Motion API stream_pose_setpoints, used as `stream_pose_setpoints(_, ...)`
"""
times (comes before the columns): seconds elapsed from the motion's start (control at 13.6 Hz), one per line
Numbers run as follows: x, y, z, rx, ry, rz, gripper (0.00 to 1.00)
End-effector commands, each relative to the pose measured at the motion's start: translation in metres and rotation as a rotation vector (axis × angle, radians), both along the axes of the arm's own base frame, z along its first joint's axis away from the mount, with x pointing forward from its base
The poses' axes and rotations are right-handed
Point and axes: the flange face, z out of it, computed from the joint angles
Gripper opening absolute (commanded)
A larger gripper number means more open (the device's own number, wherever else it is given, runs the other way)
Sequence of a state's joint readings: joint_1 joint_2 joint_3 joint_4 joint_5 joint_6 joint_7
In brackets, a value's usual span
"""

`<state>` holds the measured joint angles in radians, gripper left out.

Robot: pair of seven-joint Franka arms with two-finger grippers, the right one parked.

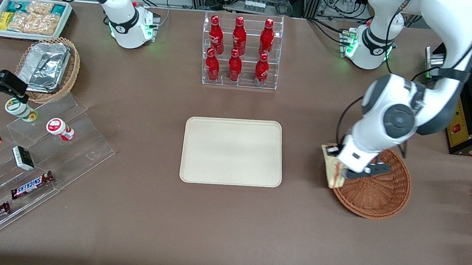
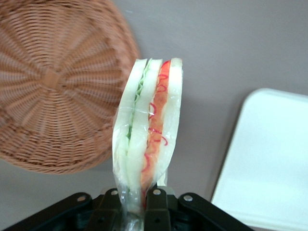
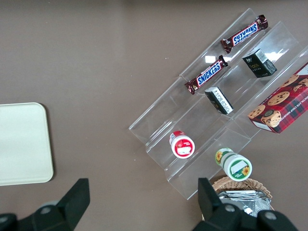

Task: Place sandwich from basket to tray
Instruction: 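Lift the sandwich with the left gripper and carry it over the cream tray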

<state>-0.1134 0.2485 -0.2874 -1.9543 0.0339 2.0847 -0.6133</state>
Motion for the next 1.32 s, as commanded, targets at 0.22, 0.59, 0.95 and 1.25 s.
stream_pose_setpoints(0.22, -0.003, -0.112, -0.024, -0.010, 0.007, -0.179, 0.00)
stream_pose_setpoints(0.59, -0.024, -0.217, -0.038, -0.034, -0.008, -0.148, 0.00)
stream_pose_setpoints(0.95, -0.040, -0.283, -0.060, -0.021, -0.039, -0.110, 0.00)
stream_pose_setpoints(1.25, -0.047, -0.320, -0.069, 0.007, -0.025, -0.039, 0.00)
